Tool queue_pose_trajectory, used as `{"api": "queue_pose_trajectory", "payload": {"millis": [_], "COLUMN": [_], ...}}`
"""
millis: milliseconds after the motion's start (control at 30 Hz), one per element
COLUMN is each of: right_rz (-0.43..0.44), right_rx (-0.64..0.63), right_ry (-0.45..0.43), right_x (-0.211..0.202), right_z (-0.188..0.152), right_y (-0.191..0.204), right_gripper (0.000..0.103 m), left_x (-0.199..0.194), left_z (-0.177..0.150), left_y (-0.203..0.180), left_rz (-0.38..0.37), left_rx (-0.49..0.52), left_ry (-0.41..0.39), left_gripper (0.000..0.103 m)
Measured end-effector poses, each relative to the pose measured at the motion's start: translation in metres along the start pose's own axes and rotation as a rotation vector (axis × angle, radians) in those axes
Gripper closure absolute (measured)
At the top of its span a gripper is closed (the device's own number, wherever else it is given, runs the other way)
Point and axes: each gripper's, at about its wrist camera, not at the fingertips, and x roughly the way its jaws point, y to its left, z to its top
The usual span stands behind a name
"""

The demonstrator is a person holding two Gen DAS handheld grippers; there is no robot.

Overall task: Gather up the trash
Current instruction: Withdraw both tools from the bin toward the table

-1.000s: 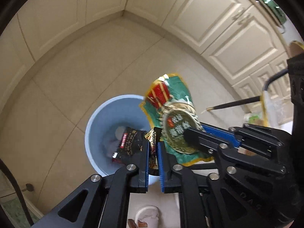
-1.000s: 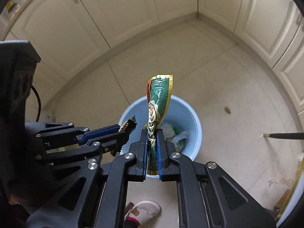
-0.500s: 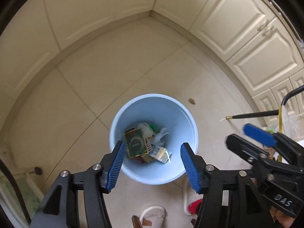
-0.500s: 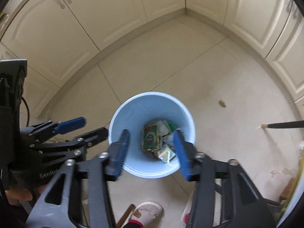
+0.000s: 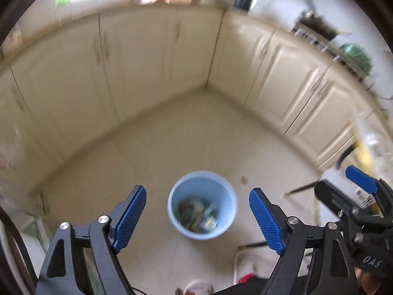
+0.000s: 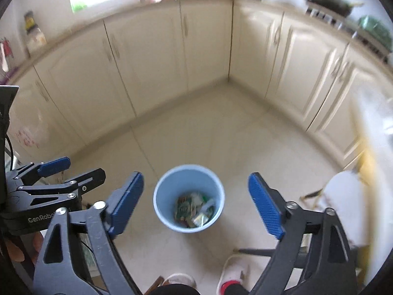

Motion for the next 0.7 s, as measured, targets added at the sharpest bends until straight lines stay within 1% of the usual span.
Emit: {"api": "queue_pose_trajectory", "payload": {"millis": [33,67,100,133,167,200,233,300,367,433,467,500,533,600,667,700], "right_rz": [-0.011,-0.019,-0.016,-0.026,-0.043,-0.065,-0.077,-0.104,-0.135,-0.169,-0.178,-0.188,-0.198,-0.222,-0.246,-0.262], "right_rx": [-0.001,-0.002,0.001,0.013,0.020,0.026,0.035,0.045,0.055,0.066,0.067,0.069,0.071,0.071,0.073,0.078], "right_ry": [-0.032,-0.071,-0.105,-0.150,-0.178,-0.224,-0.262,-0.328,-0.385,-0.455,-0.473,-0.500,-0.519,-0.553,-0.589,-0.606], "right_x": [-0.018,-0.042,-0.065,-0.092,-0.106,-0.133,-0.156,-0.195,-0.232,-0.272,-0.289,-0.307,-0.320,-0.344,-0.365,-0.375], "right_z": [0.002,0.004,0.007,0.007,0.007,0.005,0.003,-0.003,-0.006,-0.015,-0.017,-0.021,-0.023,-0.031,-0.043,-0.049], "right_y": [0.000,0.000,-0.001,-0.006,-0.007,-0.011,-0.014,-0.021,-0.023,-0.024,-0.022,-0.021,-0.021,-0.018,-0.017,-0.018], "right_gripper": [0.008,0.008,0.008,0.007,0.007,0.006,0.006,0.000,0.000,0.000,0.000,0.000,0.000,0.000,0.000,0.000], "left_x": [-0.031,-0.047,-0.062,-0.086,-0.099,-0.111,-0.131,-0.150,-0.174,-0.194,-0.205,-0.211,-0.220,-0.235,-0.242,-0.243], "left_z": [0.001,0.003,0.004,0.007,0.006,-0.001,-0.001,-0.013,-0.021,-0.041,-0.047,-0.060,-0.063,-0.091,-0.111,-0.126], "left_y": [-0.012,-0.019,-0.029,-0.039,-0.050,-0.067,-0.078,-0.100,-0.123,-0.134,-0.139,-0.144,-0.150,-0.145,-0.156,-0.158], "left_rz": [-0.009,-0.014,-0.010,-0.008,-0.013,-0.019,-0.037,-0.047,-0.050,-0.068,-0.078,-0.077,-0.082,-0.099,-0.101,-0.099], "left_rx": [0.012,0.022,0.035,0.054,0.062,0.073,0.089,0.114,0.141,0.164,0.168,0.176,0.185,0.192,0.206,0.213], "left_ry": [-0.069,-0.113,-0.152,-0.216,-0.257,-0.293,-0.343,-0.405,-0.491,-0.557,-0.595,-0.619,-0.646,-0.683,-0.721,-0.733], "left_gripper": [0.014,0.006,0.005,0.005,0.005,0.004,0.004,0.004,0.001,0.001,0.001,0.001,0.001,0.001,0.001,0.001]}}
